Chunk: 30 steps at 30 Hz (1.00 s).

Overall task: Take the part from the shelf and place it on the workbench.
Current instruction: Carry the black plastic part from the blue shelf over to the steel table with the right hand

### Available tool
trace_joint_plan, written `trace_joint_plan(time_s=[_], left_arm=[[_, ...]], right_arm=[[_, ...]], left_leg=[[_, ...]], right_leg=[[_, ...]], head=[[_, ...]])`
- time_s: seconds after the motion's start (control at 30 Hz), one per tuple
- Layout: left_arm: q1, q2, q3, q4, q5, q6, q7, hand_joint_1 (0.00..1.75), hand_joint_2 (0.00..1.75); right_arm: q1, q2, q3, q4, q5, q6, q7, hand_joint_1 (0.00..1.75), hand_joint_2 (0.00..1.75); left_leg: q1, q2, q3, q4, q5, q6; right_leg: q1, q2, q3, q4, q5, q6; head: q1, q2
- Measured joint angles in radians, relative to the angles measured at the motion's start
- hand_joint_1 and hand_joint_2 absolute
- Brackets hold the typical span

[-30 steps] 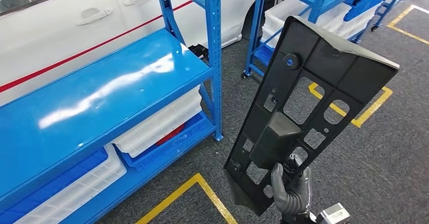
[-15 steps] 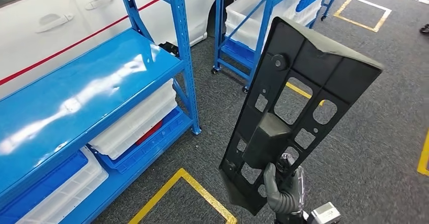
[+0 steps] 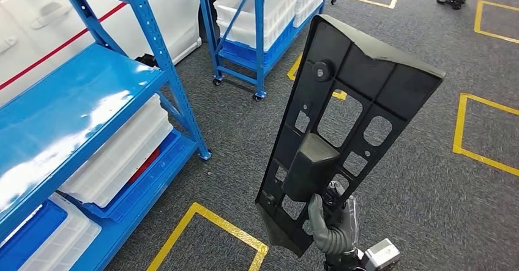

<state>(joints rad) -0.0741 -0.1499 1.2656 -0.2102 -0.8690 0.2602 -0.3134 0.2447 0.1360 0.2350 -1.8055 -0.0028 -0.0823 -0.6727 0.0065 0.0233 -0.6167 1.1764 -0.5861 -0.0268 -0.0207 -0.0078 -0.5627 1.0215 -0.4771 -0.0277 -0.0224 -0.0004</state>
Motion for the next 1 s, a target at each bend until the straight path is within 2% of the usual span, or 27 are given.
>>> trace_joint_plan(time_s=[0.03, 0.07, 0.1, 0.13, 0.17, 0.23, 0.27, 0.3, 0.37, 0.4, 0.43, 0.5, 0.53, 0.57, 0.6, 0.63, 0.67, 0.7, 0.73, 0.77, 0.8, 0.87, 0.9, 0.93, 1.0], left_arm=[[0.002, -0.001, 0.002, 0.0, 0.002, 0.002, 0.003, 0.0, 1.75], [0.002, -0.002, 0.004, 0.0, 0.004, 0.004, 0.007, 0.0, 1.75], [0.002, -0.002, 0.006, 0.0, 0.007, 0.007, 0.011, 0.0, 1.75], [0.002, -0.002, 0.009, 0.0, 0.01, 0.011, 0.015, 0.0, 1.75], [0.001, -0.002, 0.013, 0.0, 0.013, 0.015, 0.019, 0.0, 1.75], [0.0, -0.002, 0.02, 0.0, 0.019, 0.024, 0.027, 0.0, 1.75], [0.0, -0.002, 0.023, 0.0, 0.022, 0.028, 0.03, 0.0, 1.75], [-0.001, -0.002, 0.026, 0.0, 0.024, 0.033, 0.034, 0.0, 1.75], [-0.006, -0.005, 0.031, 0.0, 0.03, 0.042, 0.039, 0.0, 1.75], [-0.009, -0.007, 0.034, 0.0, 0.033, 0.047, 0.04, 0.0, 1.75], [-0.011, -0.009, 0.037, 0.0, 0.035, 0.053, 0.041, 0.0, 1.75], [-0.01, -0.011, 0.045, 0.0, 0.041, 0.064, 0.041, 0.0, 1.75], [-0.008, -0.012, 0.048, 0.0, 0.046, 0.07, 0.04, 0.0, 1.75], [-0.007, -0.013, 0.052, 0.0, 0.049, 0.075, 0.039, 0.0, 1.75], [-0.007, -0.015, 0.055, 0.0, 0.053, 0.08, 0.037, 0.0, 1.75], [-0.008, -0.018, 0.06, 0.0, 0.057, 0.085, 0.035, 0.0, 1.75], [-0.009, -0.022, 0.063, 0.0, 0.059, 0.088, 0.032, 0.0, 1.75], [-0.01, -0.025, 0.067, 0.0, 0.062, 0.091, 0.03, 0.0, 1.75], [-0.01, -0.027, 0.069, 0.0, 0.063, 0.093, 0.029, 0.0, 1.75], [-0.011, -0.029, 0.07, 0.0, 0.064, 0.095, 0.028, 0.0, 1.75], [-0.011, -0.03, 0.071, 0.0, 0.064, 0.096, 0.028, 0.0, 1.75], [-0.015, -0.032, 0.073, 0.0, 0.064, 0.099, 0.024, 0.0, 1.75], [-0.016, -0.033, 0.074, 0.0, 0.064, 0.1, 0.022, 0.0, 1.75], [-0.017, -0.034, 0.075, 0.0, 0.064, 0.102, 0.019, 0.0, 1.75], [-0.014, -0.036, 0.076, 0.0, 0.064, 0.104, 0.014, 0.0, 1.75]], right_arm=[[-0.004, 0.005, 0.0, 0.005, 0.007, 0.001, 0.001, 1.75, 1.75], [-0.007, 0.008, 0.0, 0.011, 0.014, 0.003, 0.001, 1.75, 1.75], [-0.011, 0.011, 0.0, 0.017, 0.021, 0.004, 0.001, 1.75, 1.75], [-0.015, 0.014, 0.0, 0.025, 0.028, 0.006, 0.001, 1.75, 1.75], [-0.02, 0.017, 0.0, 0.032, 0.035, 0.007, 0.001, 1.75, 1.75], [-0.033, 0.023, 0.005, 0.052, 0.045, 0.006, -0.003, 1.75, 1.75], [-0.04, 0.024, 0.009, 0.063, 0.049, 0.003, -0.006, 1.75, 1.75], [-0.046, 0.026, 0.015, 0.075, 0.051, 0.0, -0.01, 1.75, 1.75], [-0.055, 0.026, 0.027, 0.097, 0.055, -0.009, -0.016, 1.75, 1.75], [-0.059, 0.027, 0.033, 0.108, 0.055, -0.013, -0.018, 1.75, 1.75], [-0.065, 0.027, 0.038, 0.118, 0.053, -0.017, -0.019, 1.75, 1.75], [-0.081, 0.026, 0.052, 0.138, 0.045, -0.026, -0.019, 1.75, 1.75], [-0.088, 0.026, 0.06, 0.148, 0.04, -0.029, -0.019, 1.75, 1.75], [-0.094, 0.026, 0.067, 0.158, 0.034, -0.031, -0.019, 1.75, 1.75], [-0.099, 0.025, 0.074, 0.167, 0.03, -0.033, -0.019, 1.75, 1.75], [-0.102, 0.024, 0.079, 0.174, 0.026, -0.035, -0.019, 1.75, 1.75], [-0.106, 0.023, 0.085, 0.179, 0.023, -0.039, -0.019, 1.75, 1.75], [-0.11, 0.022, 0.089, 0.183, 0.021, -0.043, -0.019, 1.75, 1.75], [-0.114, 0.022, 0.093, 0.185, 0.02, -0.046, -0.019, 1.75, 1.75], [-0.118, 0.022, 0.096, 0.187, 0.02, -0.048, -0.019, 1.75, 1.75], [-0.12, 0.022, 0.098, 0.189, 0.02, -0.049, -0.019, 1.75, 1.75], [-0.121, 0.021, 0.101, 0.192, 0.016, -0.052, -0.019, 1.75, 1.75], [-0.121, 0.02, 0.102, 0.192, 0.011, -0.056, -0.02, 1.75, 1.75], [-0.121, 0.02, 0.102, 0.192, 0.006, -0.06, -0.02, 1.75, 1.75], [-0.122, 0.019, 0.103, 0.192, -0.001, -0.067, -0.02, 1.75, 1.75]], left_leg=[[0.0, -0.011, -0.022, 0.062, -0.031, 0.0], [0.0, -0.015, -0.034, 0.104, -0.045, 0.001], [0.0, -0.017, -0.03, 0.111, -0.038, 0.003], [0.0, -0.021, -0.007, 0.079, -0.014, 0.007], [-0.001, -0.032, 0.03, 0.014, 0.02, 0.012], [-0.001, -0.073, 0.107, -0.122, 0.065, 0.022], [-0.001, -0.089, 0.128, -0.163, 0.073, 0.024], [-0.003, -0.095, 0.136, -0.18, 0.073, 0.025], [-0.002, -0.077, 0.136, -0.188, 0.082, 0.031], [0.0, -0.065, 0.135, -0.194, 0.088, 0.038], [0.001, -0.052, 0.133, -0.199, 0.094, 0.045], [0.0, -0.021, 0.126, -0.205, 0.103, 0.054], [-0.003, -0.006, 0.121, -0.205, 0.105, 0.056], [-0.004, 0.01, 0.117, -0.203, 0.106, 0.056], [-0.005, 0.024, 0.113, -0.201, 0.107, 0.055], [-0.005, 0.038, 0.11, -0.198, 0.107, 0.054], [-0.005, 0.05, 0.108, -0.195, 0.106, 0.053], [-0.005, 0.062, 0.107, -0.191, 0.105, 0.05], [-0.008, 0.073, 0.106, -0.187, 0.102, 0.046], [-0.01, 0.081, 0.105, -0.184, 0.1, 0.041], [-0.012, 0.09, 0.105, -0.182, 0.099, 0.036], [-0.012, 0.105, 0.106, -0.181, 0.097, 0.025], [-0.01, 0.094, 0.104, -0.174, 0.089, 0.019], [-0.008, 0.072, 0.096, -0.152, 0.072, 0.014], [-0.003, 0.012, 0.052, -0.051, 0.009, 0.007]], right_leg=[[0.003, 0.013, -0.009, 0.001, 0.007, -0.002], [0.006, 0.027, -0.017, 0.001, 0.013, -0.003], [0.008, 0.041, -0.024, 0.002, 0.019, -0.003], [0.01, 0.055, -0.029, 0.003, 0.024, -0.001], [0.01, 0.069, -0.032, 0.003, 0.028, 0.001], [0.01, 0.094, -0.037, 0.004, 0.037, 0.008], [0.01, 0.104, -0.04, 0.004, 0.042, 0.014], [0.008, 0.114, -0.042, 0.004, 0.047, 0.02], [0.007, 0.129, -0.047, 0.002, 0.056, 0.034], [0.009, 0.116, -0.053, 0.01, 0.051, 0.039], [0.011, 0.094, -0.065, 0.033, 0.034, 0.042], [0.014, 0.038, -0.114, 0.138, -0.033, 0.047], [0.012, 0.025, -0.141, 0.201, -0.066, 0.05], [0.01, 0.018, -0.158, 0.248, -0.086, 0.053], [0.008, 0.014, -0.157, 0.262, -0.087, 0.056], [0.007, 0.009, -0.137, 0.239, -0.071, 0.056], [0.007, -0.002, -0.099, 0.182, -0.043, 0.055], [0.009, -0.024, -0.057, 0.113, -0.022, 0.052], [0.012, -0.044, -0.024, 0.053, -0.005, 0.046], [0.016, -0.058, -0.005, 0.016, 0.001, 0.038], [0.019, -0.063, -0.001, 0.002, 0.0, 0.031], [0.021, -0.041, -0.006, -0.001, 0.005, 0.017], [0.02, -0.031, -0.007, -0.004, 0.009, 0.011], [0.018, -0.02, -0.008, -0.007, 0.013, 0.004], [0.016, 0.001, -0.013, -0.009, 0.019, -0.005]], head=[[0.0, 0.0], [0.0, 0.0], [0.0, 0.0], [0.0, 0.0], [0.0, 0.0], [0.0, 0.0], [0.0, 0.0], [0.0, 0.0], [0.0, 0.0], [0.0, 0.0], [0.001, 0.0], [0.002, 0.0], [0.002, 0.0], [0.002, 0.0], [0.002, 0.0], [0.002, 0.0], [0.002, 0.0], [0.002, 0.0], [0.002, 0.0], [0.002, 0.0], [0.002, 0.0], [0.001, 0.0], [0.001, 0.0], [0.001, 0.0], [0.001, 0.0]])
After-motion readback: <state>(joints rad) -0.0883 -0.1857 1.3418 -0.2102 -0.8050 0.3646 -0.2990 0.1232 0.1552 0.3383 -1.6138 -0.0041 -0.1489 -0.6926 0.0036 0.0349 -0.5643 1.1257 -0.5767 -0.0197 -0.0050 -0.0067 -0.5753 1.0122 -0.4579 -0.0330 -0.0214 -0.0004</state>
